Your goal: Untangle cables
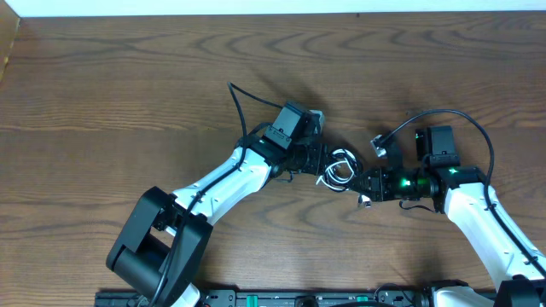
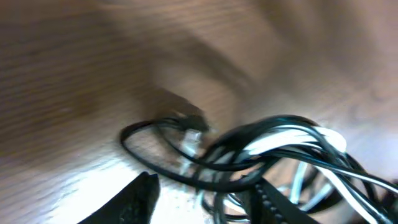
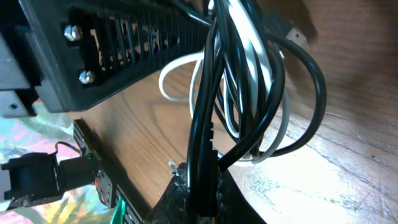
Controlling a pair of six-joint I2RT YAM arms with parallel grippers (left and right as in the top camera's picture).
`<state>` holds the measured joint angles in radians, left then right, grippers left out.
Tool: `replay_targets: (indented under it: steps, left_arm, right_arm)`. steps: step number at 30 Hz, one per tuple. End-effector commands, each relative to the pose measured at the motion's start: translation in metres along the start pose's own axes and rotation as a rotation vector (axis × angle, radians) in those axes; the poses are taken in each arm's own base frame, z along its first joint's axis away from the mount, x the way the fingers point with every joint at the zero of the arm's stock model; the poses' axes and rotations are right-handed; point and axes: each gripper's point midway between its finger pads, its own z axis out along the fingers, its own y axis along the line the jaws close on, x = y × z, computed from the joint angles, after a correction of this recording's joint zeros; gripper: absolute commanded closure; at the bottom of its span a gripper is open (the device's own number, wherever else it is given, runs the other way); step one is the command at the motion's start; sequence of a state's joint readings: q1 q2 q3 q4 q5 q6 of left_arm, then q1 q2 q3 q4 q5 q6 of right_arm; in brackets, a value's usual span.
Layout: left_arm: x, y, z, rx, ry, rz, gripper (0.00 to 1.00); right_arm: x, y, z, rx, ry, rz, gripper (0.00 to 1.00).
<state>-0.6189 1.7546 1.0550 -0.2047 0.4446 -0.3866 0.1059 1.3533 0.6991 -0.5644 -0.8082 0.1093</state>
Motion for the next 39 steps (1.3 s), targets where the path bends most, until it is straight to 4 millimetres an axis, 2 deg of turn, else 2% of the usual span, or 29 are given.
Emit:
replay_targets:
  steps: [1, 5, 7, 8, 10, 14, 19, 26, 32, 39]
  left_arm:
    - [0.009, -0.009, 0.002, 0.068, 0.044, 0.007, 0.6]
    - [0.005, -0.01, 0.001, 0.078, 0.03, 0.009, 0.59]
    - [0.001, -0.01, 0.0, 0.082, 0.015, 0.01, 0.41]
    - [-0.002, -0.008, -0.001, 0.081, 0.008, 0.008, 0.36]
    - [-0.005, -0.006, -0.002, 0.08, -0.001, 0.0, 0.33]
    - [-0.007, -0.003, -0.003, 0.075, -0.004, -0.099, 0.33]
    - [-0.012, 0.008, -0.003, 0.015, -0.035, -0.386, 0.33]
    - [-0.012, 0.009, -0.002, 0.011, -0.042, -0.677, 0.33]
    - [-0.009, 0.007, 0.002, -0.003, -0.041, -0.728, 0.34]
    - [-0.003, 0.019, 0.012, -0.046, -0.04, -0.82, 0.37]
  right_arm:
    - [0.003, 0.005, 0.002, -0.03, 0.015, -0.018, 0.99]
    - [0.003, -0.002, 0.002, 0.012, 0.012, -0.008, 0.99]
    - [0.004, -0.012, 0.002, 0.067, 0.013, 0.016, 0.99]
    - [0.005, -0.014, 0.001, 0.083, 0.015, 0.023, 0.99]
    - [0.007, -0.015, 0.001, 0.089, 0.022, 0.03, 0.99]
    - [0.007, -0.015, 0.001, 0.088, 0.024, 0.032, 0.99]
    - [0.007, -0.012, 0.002, 0.069, 0.025, 0.027, 0.99]
    - [0.007, -0.007, 0.002, 0.042, 0.027, 0.027, 0.99]
    - [0.007, -0.007, 0.002, 0.039, 0.027, 0.026, 0.99]
    - [0.007, -0.005, 0.002, 0.03, 0.027, 0.027, 0.99]
